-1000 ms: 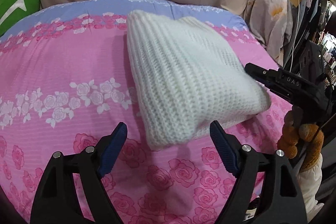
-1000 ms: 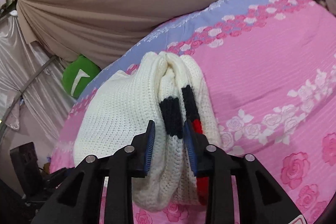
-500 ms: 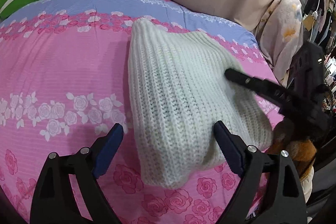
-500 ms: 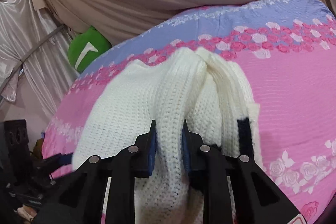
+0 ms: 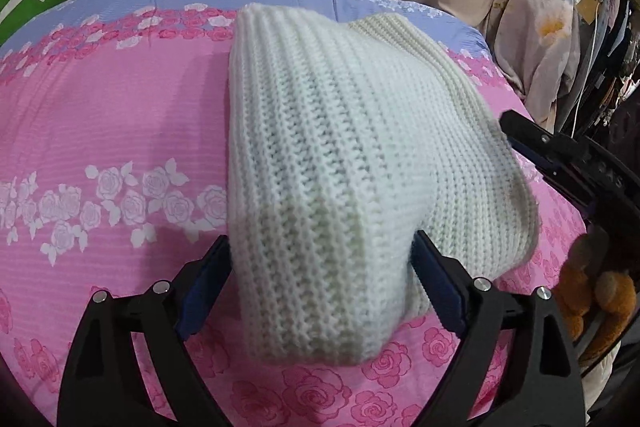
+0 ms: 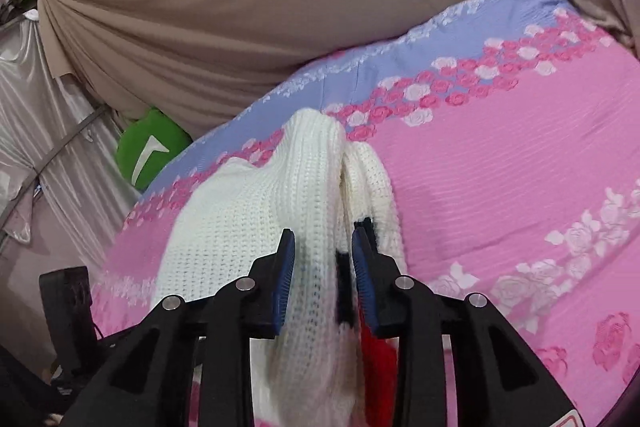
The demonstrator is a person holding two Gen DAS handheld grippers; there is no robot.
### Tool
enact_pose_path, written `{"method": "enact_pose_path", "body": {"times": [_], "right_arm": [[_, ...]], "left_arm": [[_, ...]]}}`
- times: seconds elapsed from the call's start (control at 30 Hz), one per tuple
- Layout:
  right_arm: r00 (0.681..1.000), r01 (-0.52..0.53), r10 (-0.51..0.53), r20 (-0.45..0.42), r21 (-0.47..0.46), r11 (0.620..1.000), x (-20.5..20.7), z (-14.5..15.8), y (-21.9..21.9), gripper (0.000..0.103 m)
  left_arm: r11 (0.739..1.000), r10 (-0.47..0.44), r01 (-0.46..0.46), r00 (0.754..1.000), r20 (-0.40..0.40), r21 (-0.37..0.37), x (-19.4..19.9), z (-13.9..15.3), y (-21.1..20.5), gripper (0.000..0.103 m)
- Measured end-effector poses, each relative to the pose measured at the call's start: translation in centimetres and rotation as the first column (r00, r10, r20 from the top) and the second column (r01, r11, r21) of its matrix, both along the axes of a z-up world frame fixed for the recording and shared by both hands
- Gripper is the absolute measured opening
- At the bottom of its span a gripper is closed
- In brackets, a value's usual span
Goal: Fold small clothes
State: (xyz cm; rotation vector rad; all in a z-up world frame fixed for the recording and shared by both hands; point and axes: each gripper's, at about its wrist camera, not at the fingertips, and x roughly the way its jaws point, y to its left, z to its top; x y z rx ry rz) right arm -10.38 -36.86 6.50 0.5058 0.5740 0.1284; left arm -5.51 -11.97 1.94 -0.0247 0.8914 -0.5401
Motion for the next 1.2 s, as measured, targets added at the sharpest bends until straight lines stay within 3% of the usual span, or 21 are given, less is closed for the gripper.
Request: {"method": "enact_pose_path", "body": {"times": [0.2, 0.33, 0.37, 0.4, 0.47, 0.57, 0.6, 0.67, 0.73, 0.77, 0.8, 0.9, 1.03, 1.1, 1.2], "right_arm": [[0.999, -0.038, 0.038, -0.024, 0.009, 0.999, -4.6, -1.5, 1.4, 0.054], [0.993, -0.075, 0.076, -0.093, 0.013, 0.997, -3.1, -4.5, 2.9, 0.056], [0.992, -0.072, 0.072, -0.108, 0.000, 0.997, -2.3, -5.0, 3.0, 0.044], [0.991, -0.067, 0.065, -0.115, -0.013, 0.998, -1.9, -5.0, 3.0, 0.023], [0.997, -0.063, 0.063, -0.038, 0.000, 0.998, -2.7, -2.9, 2.7, 0.013], [0.994, -0.034, 0.036, 0.100, -0.030, 0.999, -5.7, 1.4, 2.3, 0.011], [0.994, -0.035, 0.040, 0.103, -0.054, 0.998, -6.0, 1.9, 2.4, 0.011], [1.000, -0.014, 0.017, 0.023, -0.108, 0.994, -5.3, 0.3, 2.4, 0.011], [0.990, -0.006, -0.015, -0.140, -0.147, 0.989, -3.3, -3.8, 2.1, 0.011], [0.988, -0.018, -0.001, -0.157, -0.119, 0.993, -3.0, -5.4, 1.9, 0.008], [0.989, -0.013, -0.004, -0.148, -0.114, 0.993, -3.3, -5.0, 1.8, 0.008], [0.993, 0.005, -0.022, -0.116, -0.139, 0.990, -3.9, -2.6, 1.8, 0.016], [1.000, -0.008, 0.007, -0.012, -0.080, 0.997, -3.5, 0.9, 0.7, 0.033], [0.999, -0.016, 0.019, 0.029, -0.086, 0.996, -1.9, 2.4, 0.3, 0.050], [0.998, -0.067, 0.068, 0.002, -0.073, 0.995, 2.9, 3.3, 0.8, 0.060]], "left_arm": [[0.997, -0.004, 0.010, 0.996, 0.093, -0.071, -2.3, 3.9, 2.0, 0.085], [0.997, 0.048, -0.042, 0.992, 0.115, -0.057, -1.5, 4.2, 2.1, 0.086], [0.997, 0.061, -0.057, 0.993, 0.097, -0.047, -0.8, 3.6, 2.0, 0.086], [0.997, 0.074, -0.071, 0.994, 0.080, -0.038, -0.3, 3.0, 1.9, 0.085], [0.996, 0.091, -0.090, 0.995, 0.035, -0.020, 0.6, 1.7, 2.0, 0.085], [0.997, 0.079, -0.078, 0.997, 0.012, -0.026, 0.3, 0.9, 2.1, 0.085], [0.997, 0.069, -0.069, 0.997, 0.017, -0.024, 0.0, 0.9, 1.9, 0.085], [0.998, 0.069, -0.069, 0.997, 0.028, 0.009, -0.2, 0.6, 1.0, 0.085], [0.997, 0.065, -0.065, 0.998, 0.011, 0.036, 0.1, -0.5, 0.2, 0.085], [0.998, 0.055, -0.055, 0.998, -0.015, 0.030, 0.4, -1.3, -0.1, 0.086], [0.998, 0.056, -0.055, 0.998, -0.030, 0.029, 0.6, -2.0, -0.3, 0.087], [0.997, 0.070, -0.069, 0.998, -0.007, 0.037, 0.1, -1.7, -0.3, 0.088], [0.999, 0.051, -0.052, 0.997, 0.057, 0.004, -1.5, 1.5, 0.4, 0.083], [0.997, 0.072, -0.069, 0.993, 0.097, -0.034, -1.6, 3.4, 1.2, 0.083], [0.993, 0.113, -0.109, 0.985, 0.133, -0.035, -0.5, 4.6, 1.5, 0.084]]}}
